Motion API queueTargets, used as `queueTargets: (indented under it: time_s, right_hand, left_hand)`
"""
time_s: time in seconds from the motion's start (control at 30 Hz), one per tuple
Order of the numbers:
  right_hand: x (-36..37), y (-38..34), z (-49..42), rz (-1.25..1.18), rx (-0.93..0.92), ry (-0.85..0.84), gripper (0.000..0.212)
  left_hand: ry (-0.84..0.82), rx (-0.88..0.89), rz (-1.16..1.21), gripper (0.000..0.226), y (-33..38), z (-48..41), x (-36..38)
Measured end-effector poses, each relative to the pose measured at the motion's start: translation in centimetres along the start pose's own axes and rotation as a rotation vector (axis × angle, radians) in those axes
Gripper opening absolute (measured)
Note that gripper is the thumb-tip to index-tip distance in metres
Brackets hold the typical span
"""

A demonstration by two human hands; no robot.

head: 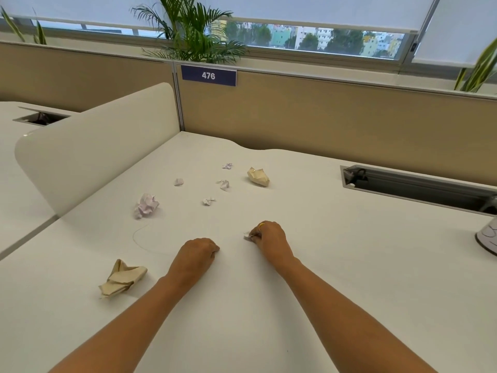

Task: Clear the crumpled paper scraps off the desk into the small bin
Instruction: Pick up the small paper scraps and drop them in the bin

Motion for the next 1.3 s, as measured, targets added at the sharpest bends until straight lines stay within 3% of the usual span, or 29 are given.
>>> queueTargets:
  time_s: [0.3, 0.5, 0.7, 1.03, 1.3]
  right_hand:
    - [-4.4, 3.6, 4.6, -0.005, 0.068, 0.039, 0.015]
    - [-9.6, 8.0, 8.2, 0.055, 0.115, 0.072, 0.025]
    - [-15.2, 12.7, 11.3, 0.032, 0.146, 0.156, 0.02]
    - [-25.5, 21.4, 16.4, -0.07, 0.229, 0.454, 0.02]
    - [-34.9, 25.4, 15.7, -0.115, 0.318, 0.776, 0.02]
  left_hand:
    - [0.155, -0.036, 0.205, 0.02, 4.4, 1.5, 0.1]
    - [0.226, 0.014, 0.317, 0.02, 11.7, 1.6, 0.9]
    - [0.291, 0.088, 0.372, 0.022, 19.9, 1.7, 2.6]
    - [0.248, 0.127, 0.572, 0.017, 30.9, 0.1, 5.6]
    - [0.177, 0.039, 0.743, 0.016, 36.8, -3.6, 7.1]
Point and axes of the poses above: each hand's wrist, its own z-axis away from the middle knuckle, its own x-axis out of the palm, y = z × x, the point moved 2 cm from there along -z, towards the middle knuckle, and after that the axes turned 6 degrees about -z, right-handed, at the moved point
